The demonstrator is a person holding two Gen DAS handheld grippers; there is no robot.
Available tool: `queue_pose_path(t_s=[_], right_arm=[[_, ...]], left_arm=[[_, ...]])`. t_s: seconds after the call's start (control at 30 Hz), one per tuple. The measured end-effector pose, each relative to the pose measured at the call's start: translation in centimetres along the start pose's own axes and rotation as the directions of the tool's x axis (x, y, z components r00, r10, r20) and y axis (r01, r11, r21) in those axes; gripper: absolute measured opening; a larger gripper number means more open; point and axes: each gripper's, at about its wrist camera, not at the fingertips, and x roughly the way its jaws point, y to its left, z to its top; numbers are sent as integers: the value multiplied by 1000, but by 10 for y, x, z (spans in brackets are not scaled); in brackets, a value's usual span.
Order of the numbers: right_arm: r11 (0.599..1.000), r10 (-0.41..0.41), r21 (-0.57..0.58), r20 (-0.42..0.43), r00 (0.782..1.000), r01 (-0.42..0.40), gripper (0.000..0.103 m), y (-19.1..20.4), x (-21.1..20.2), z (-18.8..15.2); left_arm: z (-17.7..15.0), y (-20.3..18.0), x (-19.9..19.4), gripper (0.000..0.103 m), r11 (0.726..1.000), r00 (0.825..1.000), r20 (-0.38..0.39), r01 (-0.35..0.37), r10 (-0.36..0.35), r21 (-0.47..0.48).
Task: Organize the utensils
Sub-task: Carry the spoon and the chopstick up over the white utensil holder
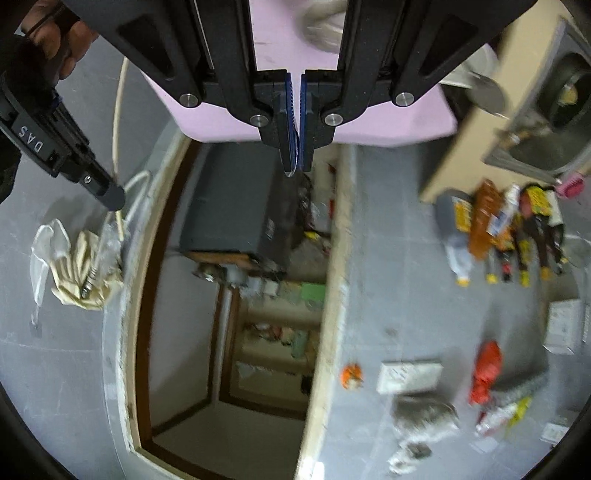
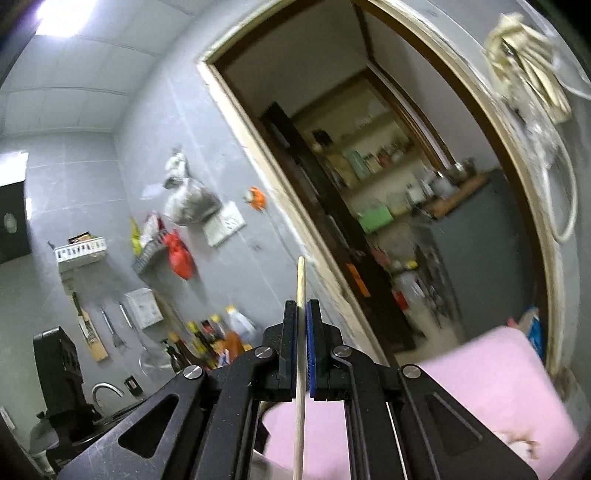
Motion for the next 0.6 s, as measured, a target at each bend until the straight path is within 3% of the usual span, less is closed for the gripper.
queue_pose_path(t_s=[0.27,0.6], right_arm=[[992,-18,-123,107,994,31,4,71,15,-22],[991,-47,-116,203,978,72,4,93,31,-53]], left_arm=[[10,77,-24,3,993,990,75,-117,118,-15],[-10,137,-18,3,972,965,122,-225,231,-63]])
